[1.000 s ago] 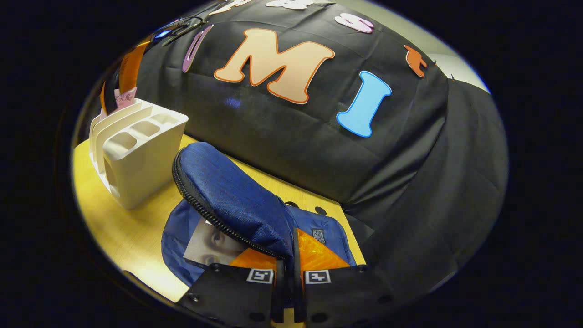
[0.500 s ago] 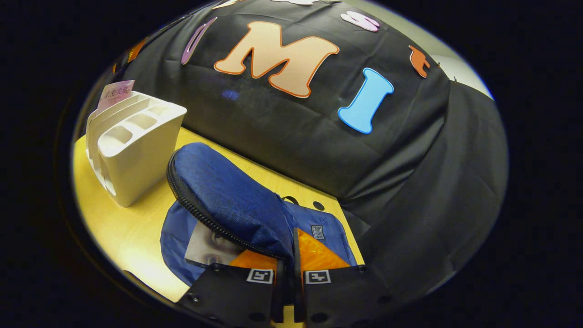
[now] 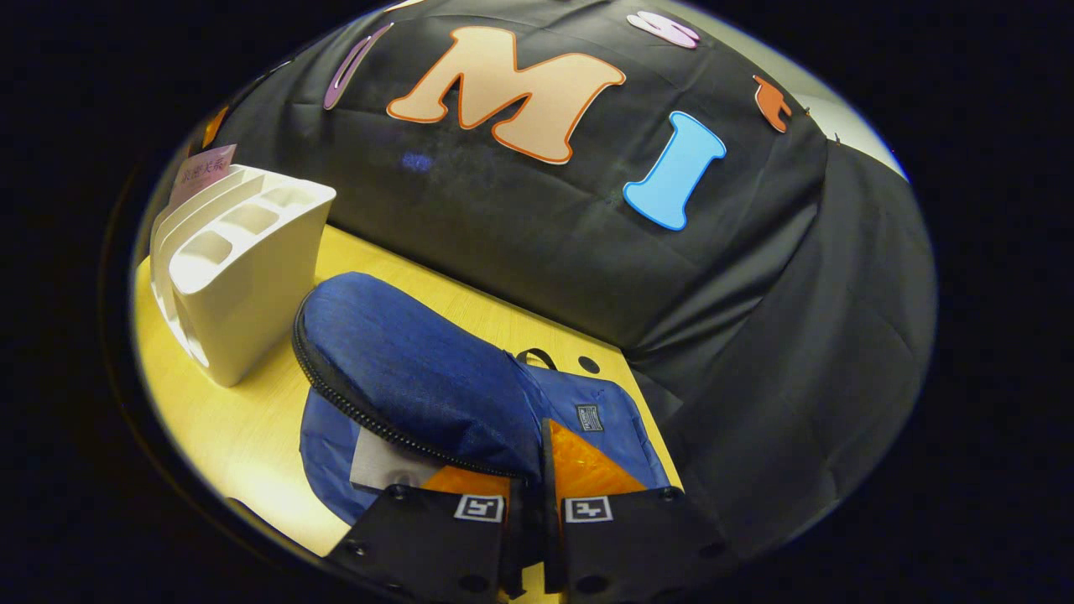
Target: Open the schoolbag, grab two books from the bookshelf and put them into the schoolbag.
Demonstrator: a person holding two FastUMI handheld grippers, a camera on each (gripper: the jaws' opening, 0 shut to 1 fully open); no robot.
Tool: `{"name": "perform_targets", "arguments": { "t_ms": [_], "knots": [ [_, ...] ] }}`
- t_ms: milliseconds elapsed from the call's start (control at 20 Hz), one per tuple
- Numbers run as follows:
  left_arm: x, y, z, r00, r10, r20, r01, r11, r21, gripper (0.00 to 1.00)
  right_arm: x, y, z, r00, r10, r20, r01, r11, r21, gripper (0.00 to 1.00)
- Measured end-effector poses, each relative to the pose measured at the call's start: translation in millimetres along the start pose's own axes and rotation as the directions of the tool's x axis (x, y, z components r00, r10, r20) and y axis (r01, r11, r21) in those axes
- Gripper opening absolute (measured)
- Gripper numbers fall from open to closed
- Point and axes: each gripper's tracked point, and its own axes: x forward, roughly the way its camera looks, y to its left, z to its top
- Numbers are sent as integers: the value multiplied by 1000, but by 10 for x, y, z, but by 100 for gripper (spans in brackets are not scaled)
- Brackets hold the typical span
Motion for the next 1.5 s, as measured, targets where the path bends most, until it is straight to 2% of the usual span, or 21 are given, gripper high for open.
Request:
{"name": "perform_targets", "arguments": {
  "t_ms": [150,200,250,350,400,550,600,650,700,750,800,850,1150,1500],
  "knots": [
    [193,-28,-50,999,-34,-39,33,999,-11,84,4,28,-3,1000,-9,-15,8,1000,-20,15],
    [266,-36,-53,998,-39,-50,38,999,-8,80,9,43,-19,1000,-10,-21,10,1000,-24,10],
    [339,-53,-67,997,-42,-61,42,999,-4,84,16,52,-28,1000,-11,-26,11,1000,-26,10],
    [433,-159,-59,995,-56,-80,56,998,3,86,20,69,-29,999,-17,-34,16,1000,-27,10],
    [486,-219,-45,994,-62,-87,62,998,3,77,20,86,-38,999,-21,-34,20,999,-29,10],
    [678,-355,-111,987,-66,-143,69,997,17,68,11,121,-48,999,-25,-37,23,999,-36,10],
    [706,-422,-154,982,-71,-176,74,997,12,55,11,122,-56,999,-26,-37,24,999,-38,10],
    [756,-494,-209,976,-75,-203,79,997,10,61,7,125,-59,999,-27,-37,25,999,-38,10],
    [794,-537,-222,974,-70,-214,77,997,23,49,5,126,-72,999,-27,-38,25,999,-37,11],
    [829,-524,-247,975,-52,-218,65,997,51,49,9,132,-73,999,-27,-39,25,999,-37,11],
    [880,-509,-255,975,-29,-220,48,995,83,55,11,132,-83,999,-26,-39,25,999,-38,11],
    [917,-535,-267,974,-18,-226,43,994,104,48,3,143,-80,999,-26,-38,25,999,-39,12],
    [981,-525,-324,962,60,-268,-4,979,204,42,20,168,-100,999,-19,-36,17,998,-54,10],
    [921,-502,-353,954,103,-281,-54,983,178,39,26,179,-108,1000,-15,-28,13,998,-54,11]
  ]
}}
